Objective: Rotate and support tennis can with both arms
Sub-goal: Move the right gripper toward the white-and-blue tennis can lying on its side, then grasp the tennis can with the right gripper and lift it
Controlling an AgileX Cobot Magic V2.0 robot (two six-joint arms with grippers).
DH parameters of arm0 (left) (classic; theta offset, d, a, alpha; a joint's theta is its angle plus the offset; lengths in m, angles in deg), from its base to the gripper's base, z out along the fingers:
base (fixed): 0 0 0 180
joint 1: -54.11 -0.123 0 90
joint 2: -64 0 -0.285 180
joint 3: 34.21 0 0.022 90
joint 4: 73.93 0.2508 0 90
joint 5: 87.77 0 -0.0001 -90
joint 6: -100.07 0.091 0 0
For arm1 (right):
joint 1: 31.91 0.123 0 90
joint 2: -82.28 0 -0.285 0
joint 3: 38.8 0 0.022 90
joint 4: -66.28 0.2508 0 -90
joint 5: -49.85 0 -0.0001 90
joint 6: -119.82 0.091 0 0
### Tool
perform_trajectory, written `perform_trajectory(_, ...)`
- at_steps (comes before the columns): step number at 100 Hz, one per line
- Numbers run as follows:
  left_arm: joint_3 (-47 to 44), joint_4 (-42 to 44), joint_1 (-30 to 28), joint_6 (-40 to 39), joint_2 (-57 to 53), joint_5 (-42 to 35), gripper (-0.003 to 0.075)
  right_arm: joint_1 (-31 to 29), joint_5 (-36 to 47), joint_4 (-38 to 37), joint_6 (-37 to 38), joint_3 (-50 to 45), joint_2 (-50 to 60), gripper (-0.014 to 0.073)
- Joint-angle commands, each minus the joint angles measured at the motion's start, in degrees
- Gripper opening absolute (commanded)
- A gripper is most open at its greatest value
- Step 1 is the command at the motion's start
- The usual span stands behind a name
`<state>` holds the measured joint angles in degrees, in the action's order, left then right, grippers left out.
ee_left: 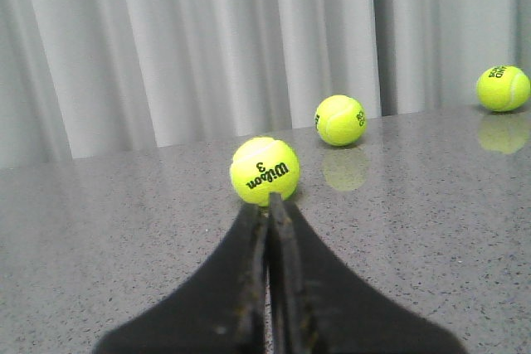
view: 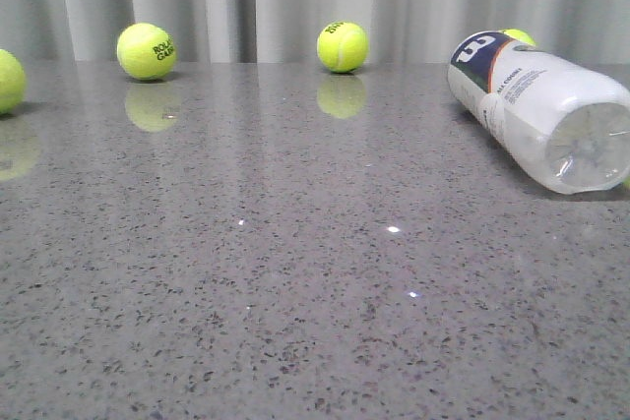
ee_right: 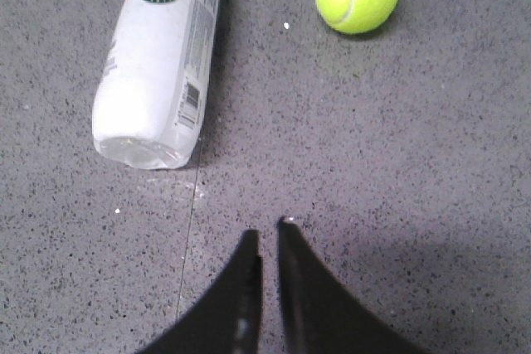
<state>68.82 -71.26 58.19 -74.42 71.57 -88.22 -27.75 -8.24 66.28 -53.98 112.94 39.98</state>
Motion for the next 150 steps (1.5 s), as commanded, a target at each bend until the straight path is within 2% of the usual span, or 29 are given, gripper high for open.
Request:
perform_trajectory(1, -2.82, -0.36, -0.18, -0.43, -2.09, -4.74, -0.0021, -0.35, 2.83, 0.00, -0.06, 1.67, -0.69, 0.0321)
perform_trajectory(13, -2.82, -0.36, -0.18, -0.43, -2.09, -4.74, -0.0021, -0.35, 2.64, 0.00, -0.06, 1.67, -0.69, 0.0596)
perform_trajectory(18, -2.82, -0.36, -0.18, -0.43, -2.09, -4.74, -0.0021, -0.35, 3.24, 0.00, -0.06, 1.67, -0.69, 0.0669)
perform_trajectory(34, -2.82, -0.36, -0.18, -0.43, -2.09, -4.74, -0.0021, -0.35, 5.90, 2.62, -0.60, 1.67, -0.69, 0.0641)
perform_trajectory(46, -2.82, -0.36, -0.18, -0.43, -2.09, -4.74, -0.0021, -0.35, 7.77, 7.83, -5.63, 2.45, -2.41, 0.0641)
perform_trajectory(66, -2.82, -0.36, -0.18, -0.43, -2.09, -4.74, -0.0021, -0.35, 9.90, 15.99, -11.66, 6.30, -12.25, 0.0641)
perform_trajectory(90, -2.82, -0.36, -0.18, -0.43, -2.09, -4.74, -0.0021, 1.76, 14.94, 16.68, -11.83, 12.05, -26.41, 0.0635)
perform_trajectory(114, -2.82, -0.36, -0.18, -0.43, -2.09, -4.74, -0.0021, 4.07, 20.74, 16.42, -16.06, 17.42, -39.17, 0.0635)
perform_trajectory(150, -2.82, -0.36, -0.18, -0.43, -2.09, -4.74, -0.0021, 4.11, 25.05, 16.42, -16.07, 20.29, -51.22, 0.0635)
